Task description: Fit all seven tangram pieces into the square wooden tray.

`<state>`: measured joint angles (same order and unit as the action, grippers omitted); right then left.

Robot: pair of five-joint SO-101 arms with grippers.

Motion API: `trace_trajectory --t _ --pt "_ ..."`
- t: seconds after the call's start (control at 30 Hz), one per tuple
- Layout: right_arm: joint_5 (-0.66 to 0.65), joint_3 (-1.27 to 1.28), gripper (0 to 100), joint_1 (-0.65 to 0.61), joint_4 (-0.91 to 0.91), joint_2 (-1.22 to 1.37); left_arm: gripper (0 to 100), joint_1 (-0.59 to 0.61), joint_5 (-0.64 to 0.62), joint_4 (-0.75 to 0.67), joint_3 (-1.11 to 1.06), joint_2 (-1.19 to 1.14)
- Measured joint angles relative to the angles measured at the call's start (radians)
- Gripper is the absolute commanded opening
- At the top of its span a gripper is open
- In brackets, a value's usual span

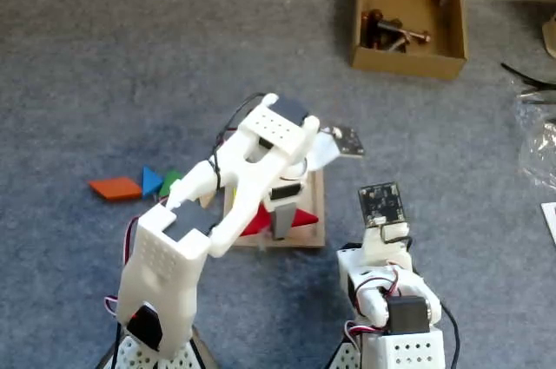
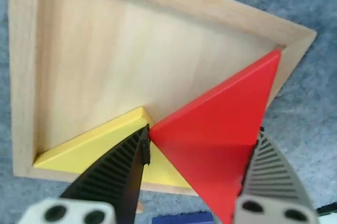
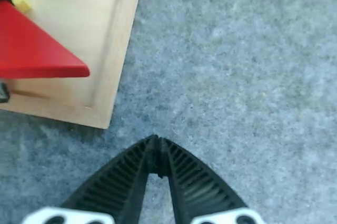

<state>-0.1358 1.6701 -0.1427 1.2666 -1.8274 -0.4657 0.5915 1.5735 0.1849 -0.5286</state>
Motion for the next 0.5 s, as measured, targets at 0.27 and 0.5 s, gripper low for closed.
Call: trace_trajectory --t 0.27,0.5 --pt "0.000 0.000 0.5 0.000 0.000 0.000 17 0.000 0.006 0.003 0.000 0.000" --pt "0.000 0.000 0.5 0.000 0.000 0.000 27 0.003 0.037 0.038 -0.002 0.000"
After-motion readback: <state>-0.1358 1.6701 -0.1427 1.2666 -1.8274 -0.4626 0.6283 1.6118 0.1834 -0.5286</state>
